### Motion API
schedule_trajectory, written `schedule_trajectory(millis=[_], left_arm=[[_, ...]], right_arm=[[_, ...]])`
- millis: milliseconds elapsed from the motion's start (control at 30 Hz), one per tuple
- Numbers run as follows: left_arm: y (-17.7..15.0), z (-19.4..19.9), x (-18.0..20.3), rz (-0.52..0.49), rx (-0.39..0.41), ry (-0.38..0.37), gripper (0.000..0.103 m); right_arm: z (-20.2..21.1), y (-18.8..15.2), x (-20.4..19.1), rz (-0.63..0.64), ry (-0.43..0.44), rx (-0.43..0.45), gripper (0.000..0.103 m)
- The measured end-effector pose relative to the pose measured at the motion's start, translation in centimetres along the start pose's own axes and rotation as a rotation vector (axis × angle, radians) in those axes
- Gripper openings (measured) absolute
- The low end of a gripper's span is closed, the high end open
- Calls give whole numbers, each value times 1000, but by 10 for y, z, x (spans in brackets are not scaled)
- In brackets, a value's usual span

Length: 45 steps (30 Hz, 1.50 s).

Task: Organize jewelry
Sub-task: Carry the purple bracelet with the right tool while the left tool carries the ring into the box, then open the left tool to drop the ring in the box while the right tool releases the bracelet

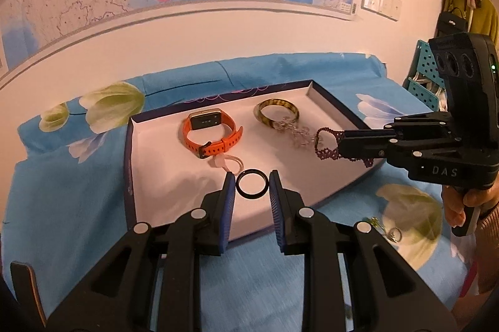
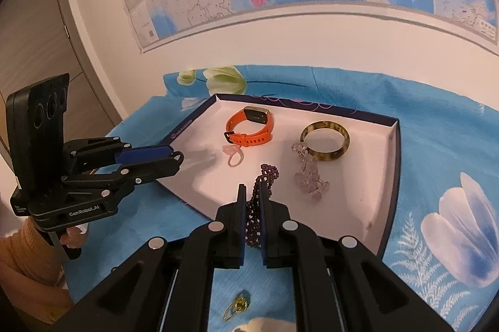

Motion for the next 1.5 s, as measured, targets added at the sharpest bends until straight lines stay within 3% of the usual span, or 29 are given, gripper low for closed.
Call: schedule_trajectory(millis=[633, 867, 1067, 1133, 1200, 1267, 1333, 1500], left_arm=[[2, -59, -7, 20, -115, 32, 23], [0, -68, -10, 33, -139, 42, 23], [-1, -70, -10, 33, -142, 46, 23], [0, -70, -10, 34, -142, 47, 23], [0, -71, -10, 34, -142, 50, 23], [-1, -71, -9, 32, -141, 51, 23], [0, -71, -9, 31, -140, 54, 23], [0, -71, -9, 35, -137, 57, 23]], right_arm=[[-29, 6, 15, -5, -20, -72, 6], [-31, -1, 19, -19, -27, -102, 11], [-40, -4, 24, -24, -63, -157, 25], [-44, -5, 25, -17, -75, -168, 24], [-45, -5, 23, 4, -101, -177, 15], [-48, -4, 20, 35, -129, -185, 12], [-49, -2, 16, 72, -161, -179, 0], [-48, 5, 13, 105, -205, -145, 0]])
Point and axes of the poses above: each gripper's, at about its wrist camera, not at the fingertips, and z roughly against the way its jaws point, x to its right, y to its top, the point moved 1 cm from there along -z, roughly the way its jaws point, and after that the axes turned 4 degrees about y, right-handed, at the moved point
